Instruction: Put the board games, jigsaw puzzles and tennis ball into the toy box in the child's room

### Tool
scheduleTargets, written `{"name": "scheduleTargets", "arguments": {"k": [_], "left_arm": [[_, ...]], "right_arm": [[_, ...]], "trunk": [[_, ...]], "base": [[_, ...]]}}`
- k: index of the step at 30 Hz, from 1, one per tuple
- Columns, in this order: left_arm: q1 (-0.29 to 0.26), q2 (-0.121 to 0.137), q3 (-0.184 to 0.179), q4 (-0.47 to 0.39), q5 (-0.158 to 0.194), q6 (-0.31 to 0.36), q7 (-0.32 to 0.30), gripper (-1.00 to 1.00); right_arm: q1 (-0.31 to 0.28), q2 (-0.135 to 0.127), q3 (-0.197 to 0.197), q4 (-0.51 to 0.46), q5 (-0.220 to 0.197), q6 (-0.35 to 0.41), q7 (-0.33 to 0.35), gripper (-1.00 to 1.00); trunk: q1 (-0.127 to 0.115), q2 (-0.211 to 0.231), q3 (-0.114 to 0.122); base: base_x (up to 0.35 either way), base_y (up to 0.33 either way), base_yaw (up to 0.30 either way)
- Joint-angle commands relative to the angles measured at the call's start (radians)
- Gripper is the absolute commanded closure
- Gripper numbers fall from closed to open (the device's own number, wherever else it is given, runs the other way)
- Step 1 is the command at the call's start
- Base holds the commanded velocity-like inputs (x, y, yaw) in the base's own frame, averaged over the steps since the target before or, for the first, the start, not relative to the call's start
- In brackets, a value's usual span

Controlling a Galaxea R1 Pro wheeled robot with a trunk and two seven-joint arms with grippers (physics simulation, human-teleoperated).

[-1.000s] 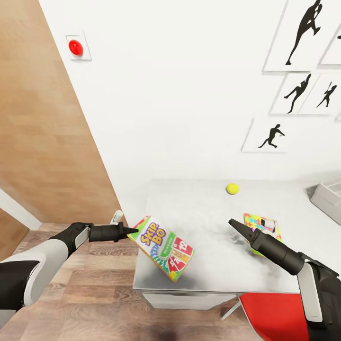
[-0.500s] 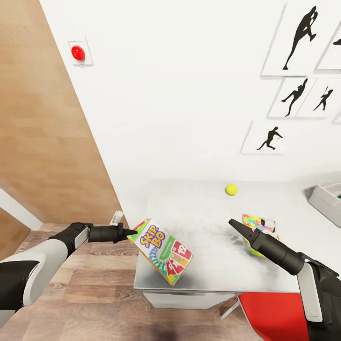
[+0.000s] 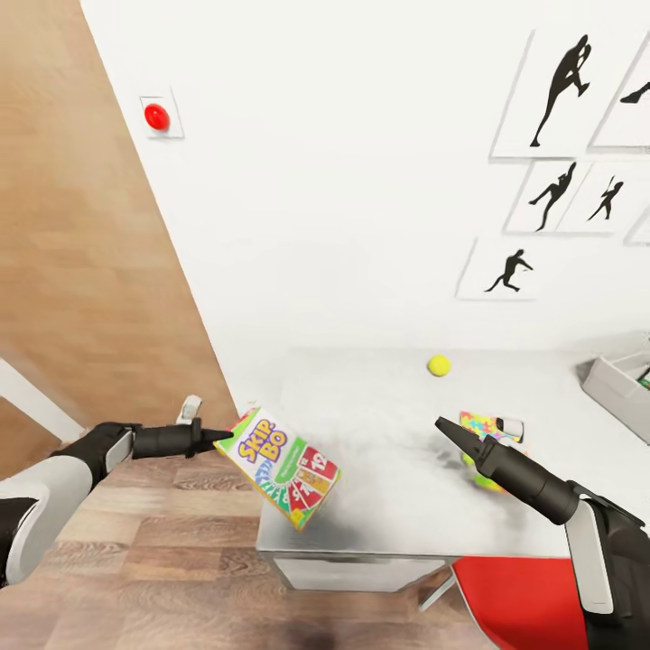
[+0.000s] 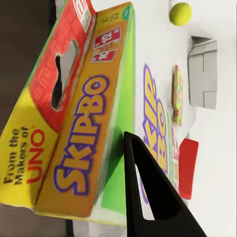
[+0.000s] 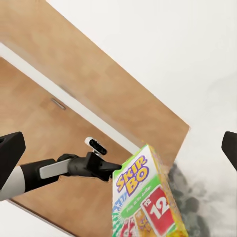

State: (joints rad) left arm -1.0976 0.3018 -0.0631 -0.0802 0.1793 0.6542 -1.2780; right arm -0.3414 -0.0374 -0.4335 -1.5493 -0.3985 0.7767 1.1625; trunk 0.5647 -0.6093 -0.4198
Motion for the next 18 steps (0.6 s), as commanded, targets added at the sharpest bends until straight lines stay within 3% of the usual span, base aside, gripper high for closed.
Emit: {"name": "scheduleTargets", "arguments": {"k": [1, 4, 8, 18], "left_arm": [[-0.001, 0.014, -0.009, -0.008, 0.005, 0.01, -0.044, 1.0], [-0.001, 0.051, -0.013, -0.025, 0.003, 0.011, -0.141, 1.0], [-0.001, 0.088, -0.012, -0.031, 0.003, 0.014, -0.184, 1.0], [-0.001, 0.1, -0.011, -0.033, 0.003, 0.036, -0.195, 1.0]], "right_arm": [[-0.001, 0.0, 0.0, 0.0, -0.003, 0.006, 0.001, -1.0], [0.001, 0.001, 0.001, -0.001, -0.004, 0.008, 0.002, -1.0], [0.022, 0.002, 0.001, -0.001, -0.013, 0.009, 0.008, -1.0], [0.051, 0.003, 0.001, 0.007, -0.013, -0.078, 0.054, -1.0]], "trunk": [[-0.004, 0.006, 0.004], [-0.015, 0.027, 0.018], [-0.03, 0.055, 0.037], [-0.069, 0.125, 0.085]], "base": [[0.0, 0.0, 0.0], [0.0, 0.0, 0.0], [0.0, 0.0, 0.0], [0.0, 0.0, 0.0]]}}
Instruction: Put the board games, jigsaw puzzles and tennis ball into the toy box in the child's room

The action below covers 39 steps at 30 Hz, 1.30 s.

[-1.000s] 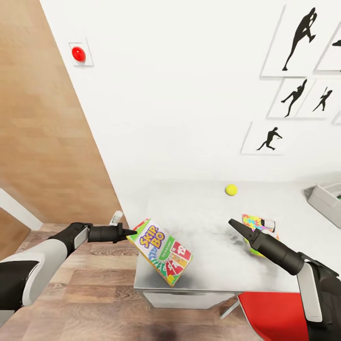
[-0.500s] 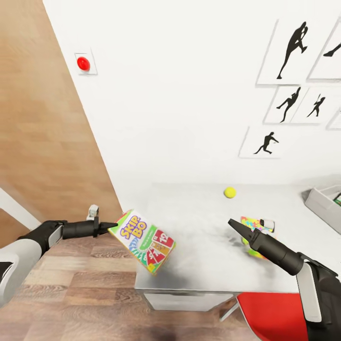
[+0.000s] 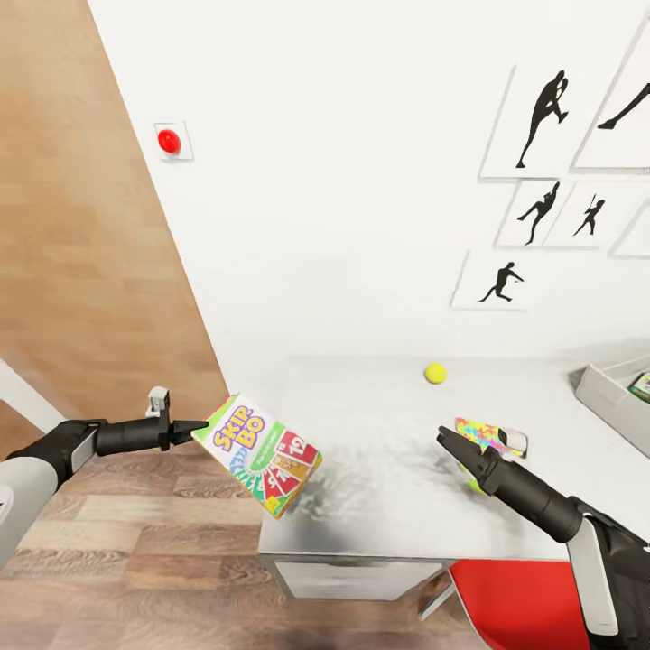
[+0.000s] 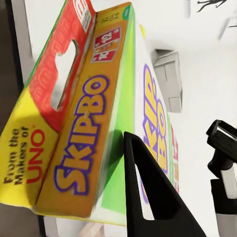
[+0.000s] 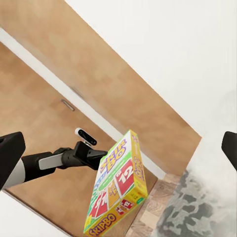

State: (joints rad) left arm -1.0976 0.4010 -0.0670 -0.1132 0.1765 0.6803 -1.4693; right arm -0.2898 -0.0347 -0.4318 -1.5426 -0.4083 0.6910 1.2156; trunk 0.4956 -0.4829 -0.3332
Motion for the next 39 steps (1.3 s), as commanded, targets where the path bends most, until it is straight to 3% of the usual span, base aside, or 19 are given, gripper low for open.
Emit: {"name": "scheduleTargets", "arguments": {"k": [1, 12, 19, 39], "left_arm": [[-0.001, 0.001, -0.007, 0.0, 0.006, 0.011, -0.004, 1.0], [-0.001, 0.014, -0.008, 0.0, 0.005, 0.013, -0.018, 1.0], [-0.001, 0.021, -0.013, 0.0, 0.001, 0.018, -0.085, 1.0], [-0.001, 0.018, -0.017, 0.0, 0.0, 0.017, -0.094, 1.0]], "right_arm": [[-0.001, 0.0, 0.0, 0.0, -0.003, 0.004, 0.002, -1.0], [0.0, 0.001, 0.002, 0.001, 0.003, -0.045, 0.005, -1.0], [0.0, 0.001, 0.002, 0.001, 0.003, -0.045, 0.003, -1.0], [0.0, 0.001, 0.002, -0.001, 0.004, -0.045, 0.009, -1.0]], "trunk": [[-0.003, 0.006, 0.003], [-0.046, 0.083, 0.056], [-0.046, 0.083, 0.068], [-0.046, 0.083, 0.101]], "base": [[0.0, 0.0, 0.0], [0.0, 0.0, 0.0], [0.0, 0.0, 0.0], [0.0, 0.0, 0.0]]}}
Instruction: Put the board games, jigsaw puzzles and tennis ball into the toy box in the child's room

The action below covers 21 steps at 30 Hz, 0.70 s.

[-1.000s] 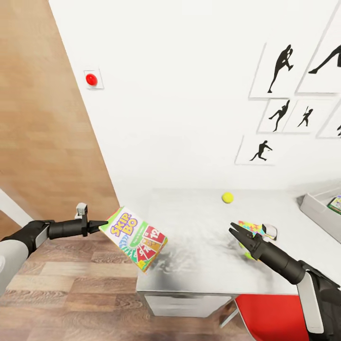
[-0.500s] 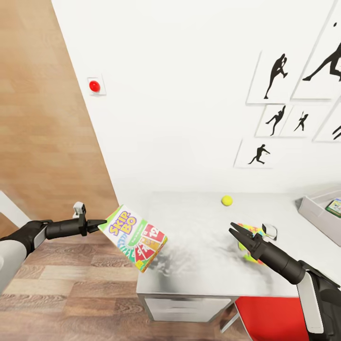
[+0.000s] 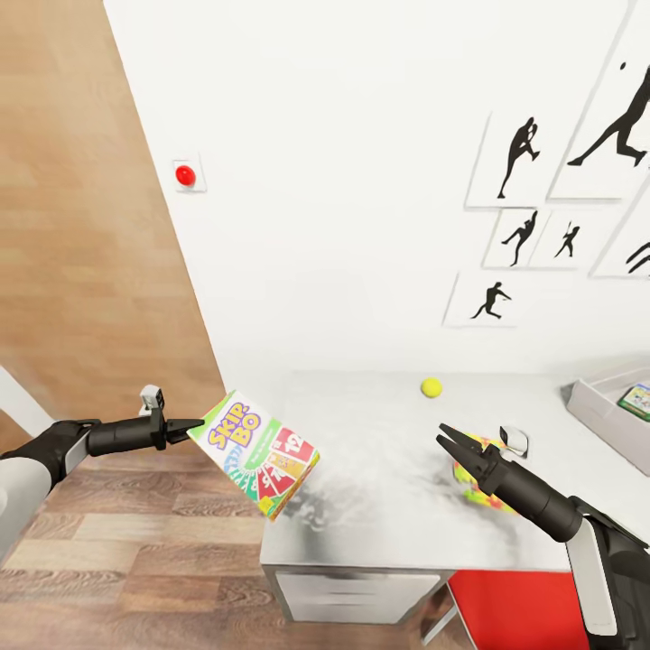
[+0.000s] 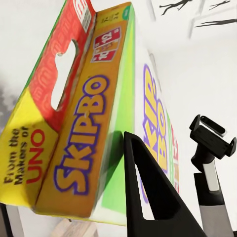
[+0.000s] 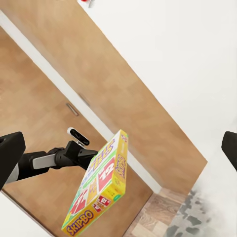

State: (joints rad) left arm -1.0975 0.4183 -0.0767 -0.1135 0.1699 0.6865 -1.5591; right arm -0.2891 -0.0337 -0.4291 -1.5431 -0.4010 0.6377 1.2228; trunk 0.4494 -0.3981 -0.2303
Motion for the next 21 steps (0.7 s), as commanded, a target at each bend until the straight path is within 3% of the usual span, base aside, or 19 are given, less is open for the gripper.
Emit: {"name": "scheduleTargets", "arguments": {"k": [1, 21], "left_arm": [[-0.001, 0.0, -0.008, 0.0, 0.007, 0.01, -0.004, 1.0], [-0.001, 0.002, -0.008, 0.0, 0.007, 0.005, -0.005, 1.0]], "right_arm": [[-0.001, 0.0, 0.0, 0.0, -0.004, 0.008, 0.001, -1.0], [-0.001, 0.0, 0.0, 0.0, -0.003, 0.008, 0.001, -1.0]], "trunk": [[0.001, -0.002, 0.0], [0.001, -0.002, 0.033]], "base": [[0.0, 0.0, 0.0], [0.0, 0.0, 0.0]]}}
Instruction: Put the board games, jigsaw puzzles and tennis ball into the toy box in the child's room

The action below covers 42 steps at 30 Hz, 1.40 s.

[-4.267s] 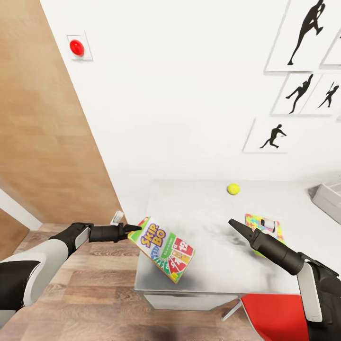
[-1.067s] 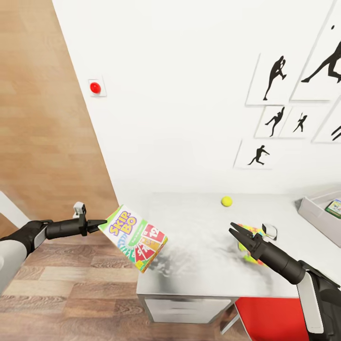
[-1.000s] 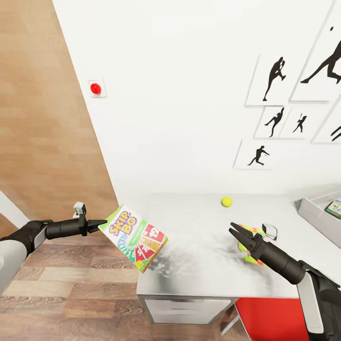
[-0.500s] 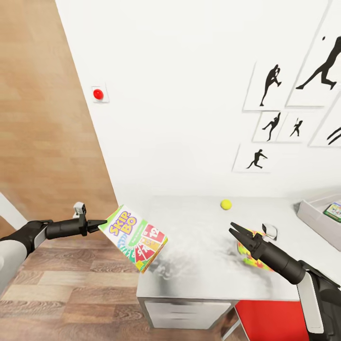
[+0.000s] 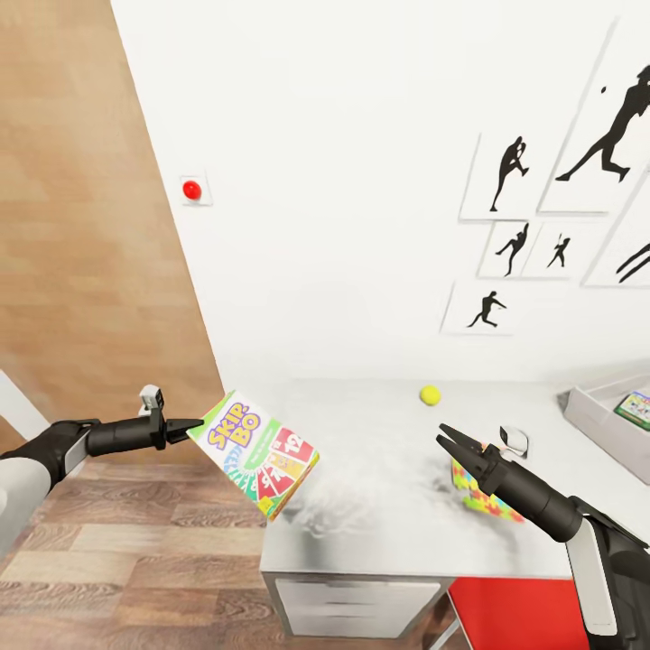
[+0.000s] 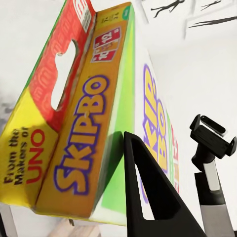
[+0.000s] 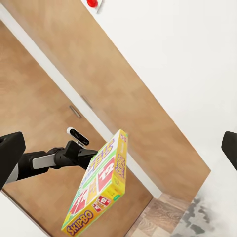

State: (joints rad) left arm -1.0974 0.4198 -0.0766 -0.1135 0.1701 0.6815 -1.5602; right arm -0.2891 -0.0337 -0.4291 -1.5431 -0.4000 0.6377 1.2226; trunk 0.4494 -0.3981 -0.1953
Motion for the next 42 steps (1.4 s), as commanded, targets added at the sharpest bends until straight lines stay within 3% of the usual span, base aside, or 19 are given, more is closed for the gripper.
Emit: {"name": "scheduleTargets", "arguments": {"k": [1, 42], "left_arm": [[-0.001, 0.001, -0.008, 0.0, 0.006, 0.01, -0.004, 1.0], [-0.001, -0.001, -0.009, 0.0, 0.008, 0.01, -0.004, 1.0]], "right_arm": [[-0.001, 0.0, 0.0, 0.0, -0.004, 0.008, 0.001, -1.0], [-0.001, 0.0, 0.0, 0.003, -0.004, 0.008, -0.006, -1.0]], "trunk": [[0.001, -0.002, 0.0], [0.001, -0.002, 0.068]], "base": [[0.0, 0.0, 0.0], [0.0, 0.0, 0.0]]}}
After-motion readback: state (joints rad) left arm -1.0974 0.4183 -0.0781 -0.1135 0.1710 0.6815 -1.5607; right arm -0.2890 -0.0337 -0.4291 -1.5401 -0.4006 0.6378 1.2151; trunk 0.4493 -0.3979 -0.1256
